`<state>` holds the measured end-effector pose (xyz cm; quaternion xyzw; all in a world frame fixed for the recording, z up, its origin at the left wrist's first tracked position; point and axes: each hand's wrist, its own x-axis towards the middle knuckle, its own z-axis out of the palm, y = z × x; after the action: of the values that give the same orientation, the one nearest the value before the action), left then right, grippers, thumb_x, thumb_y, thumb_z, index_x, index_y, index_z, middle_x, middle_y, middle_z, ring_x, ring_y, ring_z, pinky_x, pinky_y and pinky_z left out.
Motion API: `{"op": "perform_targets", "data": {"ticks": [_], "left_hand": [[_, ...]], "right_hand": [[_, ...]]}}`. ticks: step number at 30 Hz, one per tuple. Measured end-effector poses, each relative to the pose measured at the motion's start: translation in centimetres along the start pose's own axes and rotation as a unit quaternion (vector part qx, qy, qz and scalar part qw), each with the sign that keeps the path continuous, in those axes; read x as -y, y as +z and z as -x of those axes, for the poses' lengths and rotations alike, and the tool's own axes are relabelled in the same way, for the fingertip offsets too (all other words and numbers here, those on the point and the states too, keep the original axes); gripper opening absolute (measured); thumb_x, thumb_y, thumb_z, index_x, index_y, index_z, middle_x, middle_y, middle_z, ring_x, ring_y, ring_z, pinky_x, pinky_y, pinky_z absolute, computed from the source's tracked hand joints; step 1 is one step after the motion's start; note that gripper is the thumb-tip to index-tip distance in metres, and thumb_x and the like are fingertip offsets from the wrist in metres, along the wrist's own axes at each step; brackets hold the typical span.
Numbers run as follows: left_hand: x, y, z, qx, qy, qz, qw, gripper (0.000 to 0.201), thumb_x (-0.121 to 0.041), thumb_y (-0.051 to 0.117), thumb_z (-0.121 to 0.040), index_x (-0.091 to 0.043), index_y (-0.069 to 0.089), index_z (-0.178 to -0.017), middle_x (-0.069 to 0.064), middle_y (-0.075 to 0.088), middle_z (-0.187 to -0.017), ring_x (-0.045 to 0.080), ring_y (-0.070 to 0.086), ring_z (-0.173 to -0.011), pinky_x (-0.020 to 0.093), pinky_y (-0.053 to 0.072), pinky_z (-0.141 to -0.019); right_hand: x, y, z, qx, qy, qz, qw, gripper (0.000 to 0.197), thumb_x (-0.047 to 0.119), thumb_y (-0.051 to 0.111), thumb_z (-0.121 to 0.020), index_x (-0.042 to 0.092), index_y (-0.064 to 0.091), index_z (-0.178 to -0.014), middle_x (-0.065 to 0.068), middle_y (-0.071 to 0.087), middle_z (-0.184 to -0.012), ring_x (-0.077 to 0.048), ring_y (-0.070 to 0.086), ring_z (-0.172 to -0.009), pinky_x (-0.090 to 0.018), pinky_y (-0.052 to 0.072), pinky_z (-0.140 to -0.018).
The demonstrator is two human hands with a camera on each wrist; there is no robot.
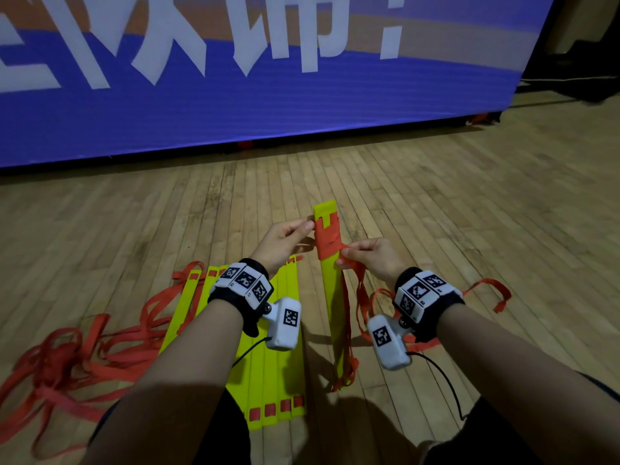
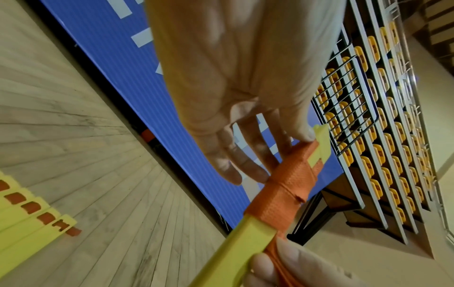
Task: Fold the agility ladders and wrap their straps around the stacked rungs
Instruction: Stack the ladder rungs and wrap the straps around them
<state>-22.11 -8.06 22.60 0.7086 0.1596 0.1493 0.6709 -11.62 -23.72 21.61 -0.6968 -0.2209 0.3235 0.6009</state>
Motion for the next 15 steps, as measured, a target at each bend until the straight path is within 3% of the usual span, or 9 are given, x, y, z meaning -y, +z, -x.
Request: {"op": "perform_targets", "data": {"ticks": [2, 4, 7, 11, 15], "left_hand": [[-0.1, -0.2, 0.0, -0.007, 0.005, 0.005, 1.000, 0.026, -0.020, 0.049, -0.098, -0.017, 0.060, -0.121, -0.001, 0.065, -0.090, 0.006, 0.064, -0.072, 0.033, 0.047, -0.085], [-0.6, -0.3, 0.3, 0.007, 0.014, 0.002, 1.000, 0.035, -0.018, 0.050, -0.098, -0.022, 0.051, -0.132, -0.004, 0.065, -0.094, 0.007, 0.064, -0.073, 0.025, 0.049, -0.078], [-1.5, -0.5, 0.9, 0.046, 0.043, -0.032, 0.998, 0.040, -0.020, 0.051, -0.097, -0.039, 0.046, -0.132, -0.004, 0.062, -0.103, 0.008, 0.061, -0.081, 0.023, 0.050, -0.080], [-2.0, -0.8, 1.1, 0.074, 0.049, -0.028, 0.996, 0.041, -0.019, 0.052, -0.096, -0.039, 0.045, -0.132, 0.001, 0.058, -0.104, 0.010, 0.056, -0.087, 0.027, 0.048, -0.084], [-2.2, -0.5, 1.0, 0.105, 0.041, -0.002, 0.994, 0.043, -0.016, 0.051, -0.095, -0.036, 0.045, -0.132, -0.003, 0.061, -0.122, 0.012, 0.051, -0.082, 0.022, 0.046, -0.075]], "right_hand": [[0.1, -0.1, 0.1, 0.007, -0.002, 0.010, 1.000, 0.008, -0.001, 0.058, -0.089, -0.004, 0.065, -0.087, 0.003, 0.069, -0.057, -0.004, 0.067, -0.055, -0.012, 0.053, -0.061], [0.2, -0.2, 0.1, 0.015, -0.002, 0.015, 1.000, 0.012, -0.002, 0.057, -0.090, -0.010, 0.064, -0.095, 0.003, 0.069, -0.057, -0.004, 0.067, -0.055, -0.011, 0.052, -0.059], [0.3, -0.3, 0.3, 0.023, -0.001, 0.029, 0.999, 0.017, -0.002, 0.057, -0.090, -0.014, 0.063, -0.101, 0.004, 0.069, -0.056, -0.004, 0.067, -0.055, -0.011, 0.051, -0.058], [0.3, -0.2, 0.4, 0.029, -0.002, 0.032, 0.999, 0.019, -0.002, 0.057, -0.090, -0.014, 0.062, -0.104, 0.004, 0.069, -0.058, -0.005, 0.067, -0.056, -0.011, 0.051, -0.058], [0.3, -0.2, 0.3, 0.035, -0.003, 0.031, 0.999, 0.020, -0.001, 0.057, -0.090, -0.014, 0.062, -0.104, 0.003, 0.070, -0.060, -0.006, 0.068, -0.058, -0.013, 0.052, -0.060]]}}
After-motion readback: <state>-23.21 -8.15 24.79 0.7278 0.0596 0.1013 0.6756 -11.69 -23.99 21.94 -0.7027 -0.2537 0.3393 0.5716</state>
